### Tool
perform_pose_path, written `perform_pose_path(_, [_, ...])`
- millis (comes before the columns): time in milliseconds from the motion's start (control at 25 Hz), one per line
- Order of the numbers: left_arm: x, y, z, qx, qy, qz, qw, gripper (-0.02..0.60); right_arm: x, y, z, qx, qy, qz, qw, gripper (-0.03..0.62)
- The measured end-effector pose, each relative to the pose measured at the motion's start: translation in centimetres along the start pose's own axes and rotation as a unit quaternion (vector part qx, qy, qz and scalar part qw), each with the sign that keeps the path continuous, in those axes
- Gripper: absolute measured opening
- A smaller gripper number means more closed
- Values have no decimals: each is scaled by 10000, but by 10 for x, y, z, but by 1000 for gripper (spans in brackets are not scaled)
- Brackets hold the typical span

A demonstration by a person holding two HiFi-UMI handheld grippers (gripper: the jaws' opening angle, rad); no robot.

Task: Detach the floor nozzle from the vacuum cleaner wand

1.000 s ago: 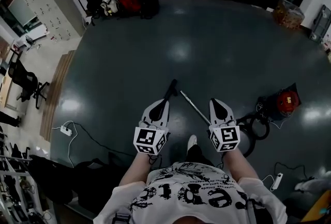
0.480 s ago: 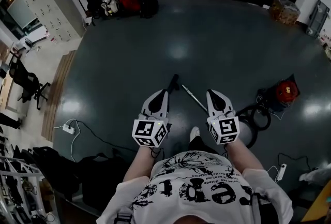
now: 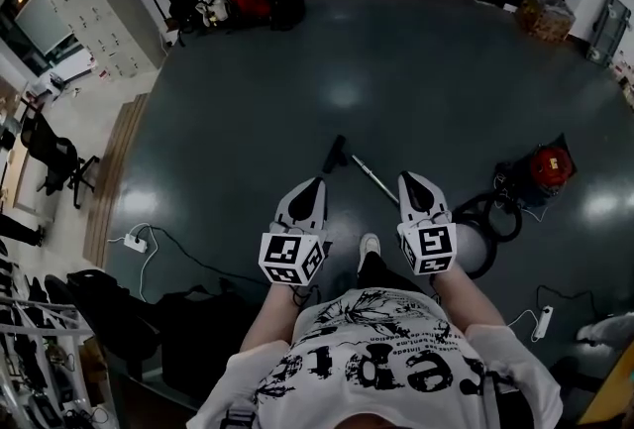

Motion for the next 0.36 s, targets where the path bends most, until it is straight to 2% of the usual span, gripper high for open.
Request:
perform_pose_path(160, [1, 6, -3, 2, 40, 37, 10000, 5, 5, 6, -2, -31, 8, -63, 10000, 2])
perform_pose_path(360, [-1, 17, -2, -58, 560, 16, 9984, 5, 0, 16, 0, -86, -1, -440, 9990, 2])
Point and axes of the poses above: the fingertips, and each gripper's own axes: y backward along the fingers, x to its left, z out of its top, the point moved 2 cm from there along y, backward along the fingers, and after that the axes turned 5 degrees about -x, right-handed, at the moved point
